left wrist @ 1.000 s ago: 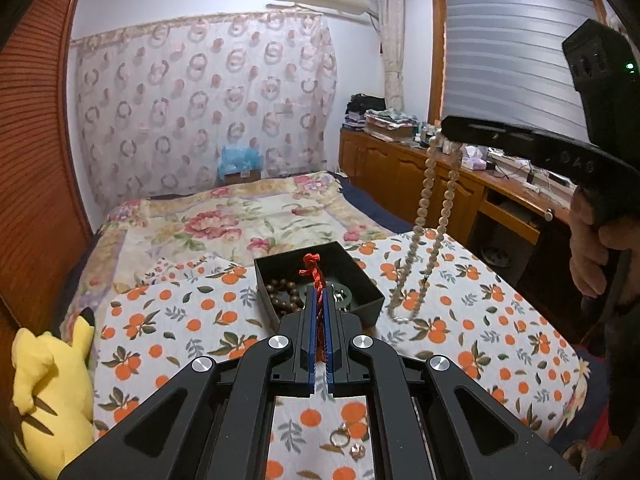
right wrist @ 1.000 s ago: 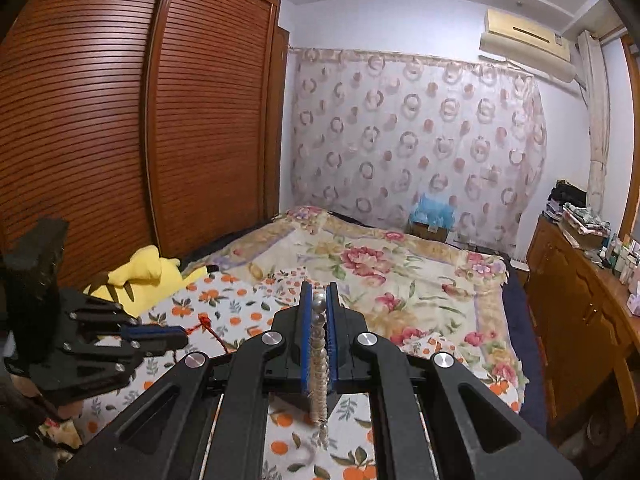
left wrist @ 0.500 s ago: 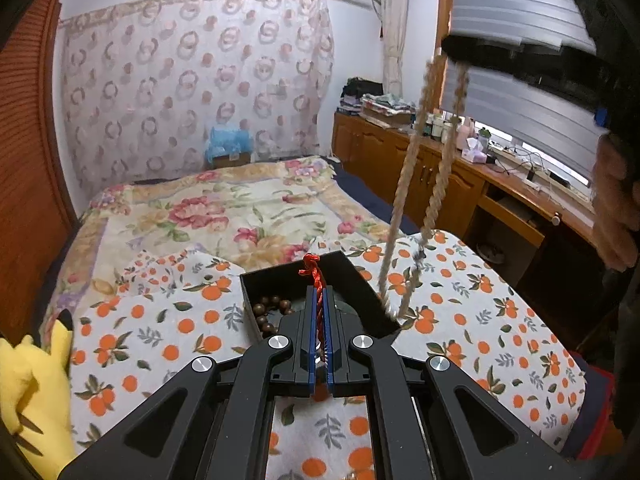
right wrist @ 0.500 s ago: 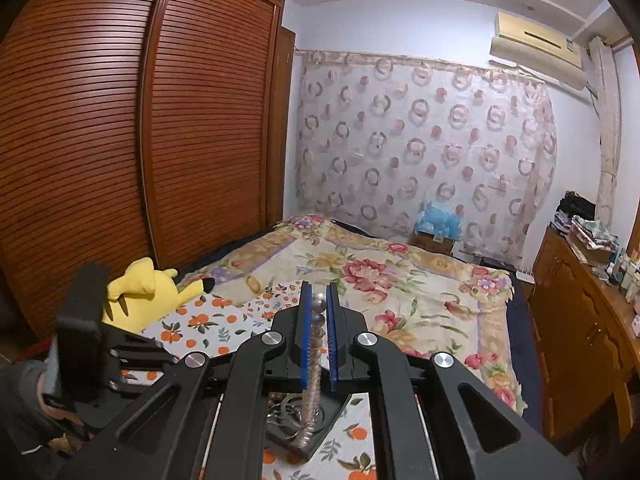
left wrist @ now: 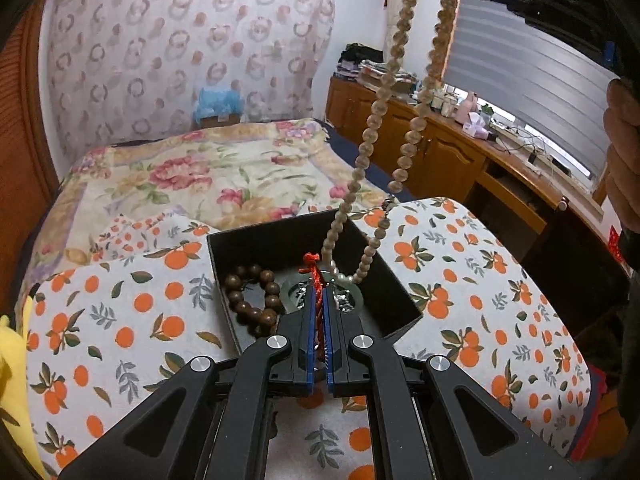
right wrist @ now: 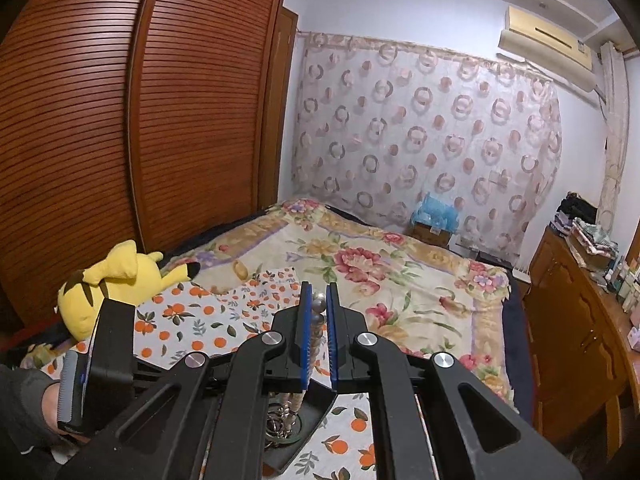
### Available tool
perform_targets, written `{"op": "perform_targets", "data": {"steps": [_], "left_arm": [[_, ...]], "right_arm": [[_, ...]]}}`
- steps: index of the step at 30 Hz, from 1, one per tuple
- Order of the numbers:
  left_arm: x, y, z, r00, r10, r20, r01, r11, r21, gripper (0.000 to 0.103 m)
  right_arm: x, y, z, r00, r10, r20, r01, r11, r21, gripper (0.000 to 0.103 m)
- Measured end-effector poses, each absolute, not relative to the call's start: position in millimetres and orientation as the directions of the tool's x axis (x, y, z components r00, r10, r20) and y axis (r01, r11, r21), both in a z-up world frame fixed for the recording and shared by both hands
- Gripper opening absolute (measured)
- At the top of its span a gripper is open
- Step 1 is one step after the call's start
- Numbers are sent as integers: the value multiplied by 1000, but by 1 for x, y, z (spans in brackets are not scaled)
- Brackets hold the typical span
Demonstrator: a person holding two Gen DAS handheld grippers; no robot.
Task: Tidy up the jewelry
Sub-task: 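Lower the red bracelet into the box with the left tool while the right drops pearls in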
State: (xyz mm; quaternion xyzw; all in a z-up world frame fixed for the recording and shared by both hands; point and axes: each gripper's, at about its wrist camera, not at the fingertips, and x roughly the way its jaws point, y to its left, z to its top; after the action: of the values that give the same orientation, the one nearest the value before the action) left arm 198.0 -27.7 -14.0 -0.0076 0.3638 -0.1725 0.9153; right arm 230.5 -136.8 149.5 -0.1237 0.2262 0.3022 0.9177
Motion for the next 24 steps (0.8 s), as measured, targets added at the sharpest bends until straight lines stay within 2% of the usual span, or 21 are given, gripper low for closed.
{"op": "perform_targets", "data": {"steps": [11,13,15,24], "left_arm": [[196,-18,-15,687,-261,-678,266,959,-100,5],[193,-16,-14,692,-258,-674,262,960,-99,9],[188,-12,-14,697,-258,-669,256,961,-104,18],[184,-2,-18,700,-237,-673,227,968,-104,19]], "right_arm": [[249,-125,115,692,476,-543,-617,780,-103,8],[252,-123,105,674,478,-563,-626,774,-92,8],[253,-119,90,653,473,-592,-635,768,-87,8],[259,-108,33,579,458,-675,-650,759,-42,8]]}}
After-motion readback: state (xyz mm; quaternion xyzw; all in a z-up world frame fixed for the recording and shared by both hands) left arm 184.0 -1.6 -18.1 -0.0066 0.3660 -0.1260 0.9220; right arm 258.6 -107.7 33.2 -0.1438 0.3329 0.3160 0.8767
